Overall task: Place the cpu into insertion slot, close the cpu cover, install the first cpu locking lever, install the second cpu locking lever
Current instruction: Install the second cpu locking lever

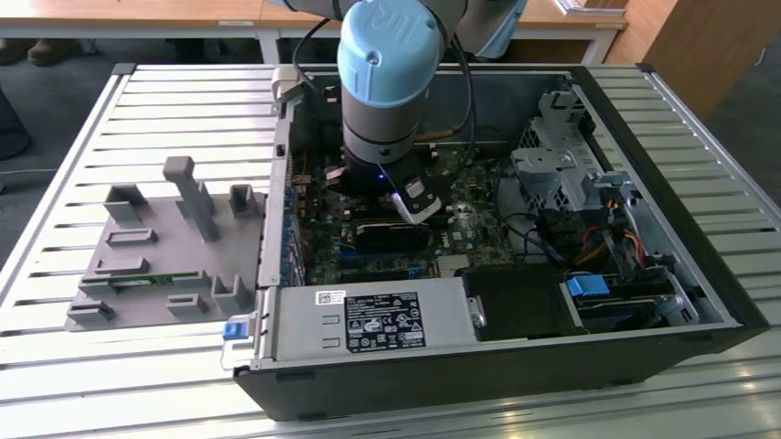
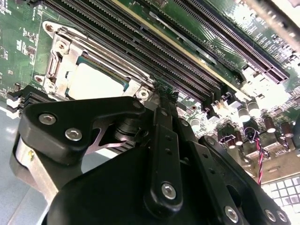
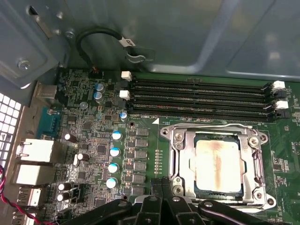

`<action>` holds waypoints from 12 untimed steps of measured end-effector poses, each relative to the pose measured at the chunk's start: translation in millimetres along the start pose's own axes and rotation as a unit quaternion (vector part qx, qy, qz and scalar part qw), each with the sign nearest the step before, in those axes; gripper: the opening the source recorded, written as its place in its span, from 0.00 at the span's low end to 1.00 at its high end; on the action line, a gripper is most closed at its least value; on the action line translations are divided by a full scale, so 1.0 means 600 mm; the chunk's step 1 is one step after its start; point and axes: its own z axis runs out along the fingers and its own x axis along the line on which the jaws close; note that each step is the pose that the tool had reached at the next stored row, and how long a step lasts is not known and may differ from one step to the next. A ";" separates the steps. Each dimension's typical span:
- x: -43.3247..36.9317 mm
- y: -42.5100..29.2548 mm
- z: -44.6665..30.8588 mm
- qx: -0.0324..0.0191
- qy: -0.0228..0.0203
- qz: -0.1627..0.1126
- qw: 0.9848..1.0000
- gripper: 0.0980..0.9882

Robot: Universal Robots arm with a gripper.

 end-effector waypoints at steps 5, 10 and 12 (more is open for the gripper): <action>0.000 0.000 -0.001 0.001 0.000 0.000 1.000 0.01; 0.000 -0.002 -0.004 0.001 0.000 0.000 1.000 0.01; 0.000 -0.002 -0.005 0.001 0.000 0.000 1.000 0.01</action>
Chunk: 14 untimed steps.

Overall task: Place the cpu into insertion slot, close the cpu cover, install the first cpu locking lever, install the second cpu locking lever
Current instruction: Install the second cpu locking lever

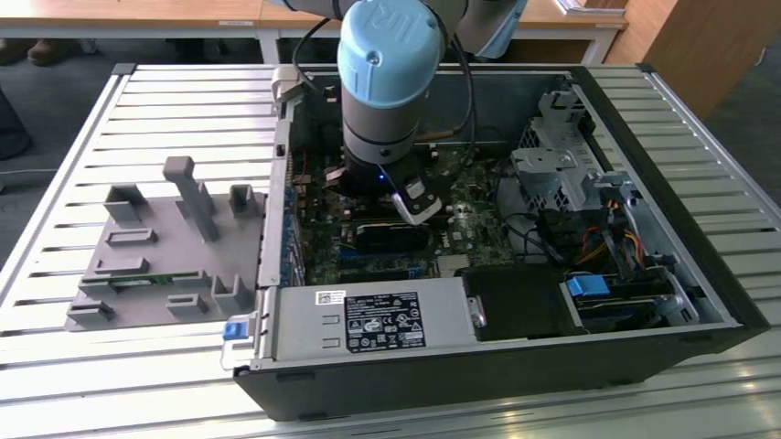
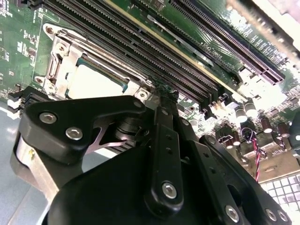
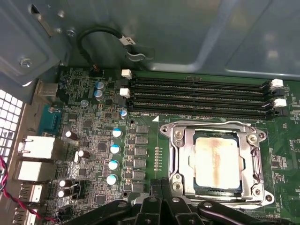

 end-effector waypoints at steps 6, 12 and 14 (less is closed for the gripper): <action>0.000 0.002 -0.007 -0.001 0.000 0.000 1.000 0.01; 0.000 0.007 -0.021 -0.004 0.000 0.000 1.000 0.01; 0.000 0.009 -0.026 -0.004 0.000 0.000 1.000 0.01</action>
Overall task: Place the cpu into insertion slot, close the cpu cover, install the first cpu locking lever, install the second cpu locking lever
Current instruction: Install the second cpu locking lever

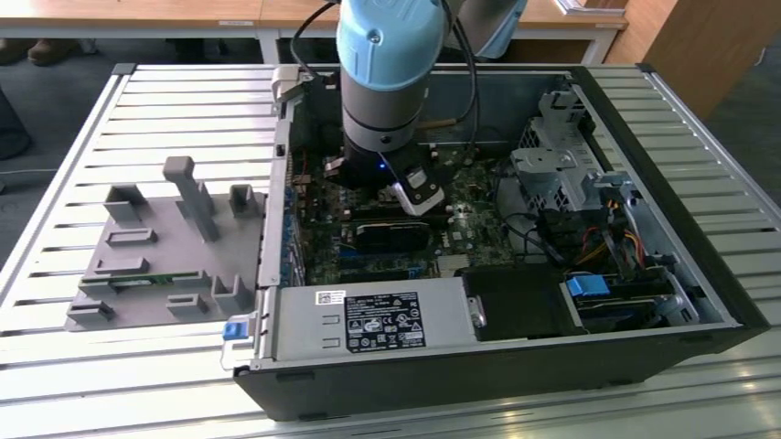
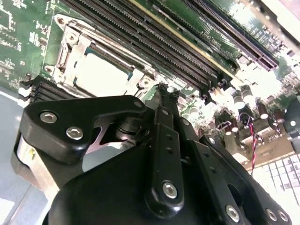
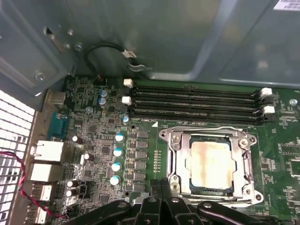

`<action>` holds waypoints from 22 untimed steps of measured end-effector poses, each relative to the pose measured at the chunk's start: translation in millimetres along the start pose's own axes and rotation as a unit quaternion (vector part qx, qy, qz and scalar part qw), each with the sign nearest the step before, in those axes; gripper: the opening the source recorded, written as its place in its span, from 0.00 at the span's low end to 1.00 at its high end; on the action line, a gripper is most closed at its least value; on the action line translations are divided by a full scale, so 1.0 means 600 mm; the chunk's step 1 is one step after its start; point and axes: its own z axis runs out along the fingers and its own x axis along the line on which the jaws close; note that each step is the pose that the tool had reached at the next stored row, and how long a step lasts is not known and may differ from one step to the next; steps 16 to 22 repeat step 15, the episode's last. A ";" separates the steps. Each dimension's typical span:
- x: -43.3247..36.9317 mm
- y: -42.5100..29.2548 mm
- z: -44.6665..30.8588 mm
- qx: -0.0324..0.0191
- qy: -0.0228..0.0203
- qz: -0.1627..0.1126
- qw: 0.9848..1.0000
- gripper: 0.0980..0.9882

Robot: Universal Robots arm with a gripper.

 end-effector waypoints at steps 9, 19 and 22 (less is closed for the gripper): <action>0.000 0.010 -0.029 -0.001 0.000 0.000 1.000 0.01; -0.001 0.013 -0.038 -0.002 0.000 0.000 1.000 0.01; -0.001 0.013 -0.038 -0.002 0.000 0.000 1.000 0.01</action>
